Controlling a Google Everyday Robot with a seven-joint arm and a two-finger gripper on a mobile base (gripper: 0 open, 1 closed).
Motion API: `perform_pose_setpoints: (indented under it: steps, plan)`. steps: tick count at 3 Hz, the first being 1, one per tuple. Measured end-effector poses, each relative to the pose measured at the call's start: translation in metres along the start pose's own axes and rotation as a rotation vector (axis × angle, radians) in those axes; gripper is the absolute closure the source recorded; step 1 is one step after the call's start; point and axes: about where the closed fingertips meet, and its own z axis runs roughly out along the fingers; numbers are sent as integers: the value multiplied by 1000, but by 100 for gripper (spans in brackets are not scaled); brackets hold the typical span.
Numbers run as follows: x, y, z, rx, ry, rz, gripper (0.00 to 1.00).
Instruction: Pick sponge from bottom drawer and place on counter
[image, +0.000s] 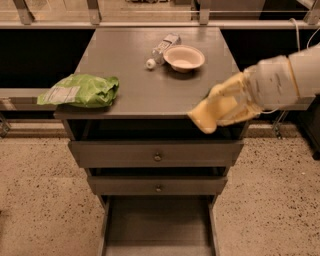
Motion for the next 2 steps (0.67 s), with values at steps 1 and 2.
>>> perform_pose_setpoints:
  steps: [1, 2]
  plan:
    - [50, -35, 1, 48, 11, 135, 100]
    - [127, -53, 5, 98, 74, 373, 98]
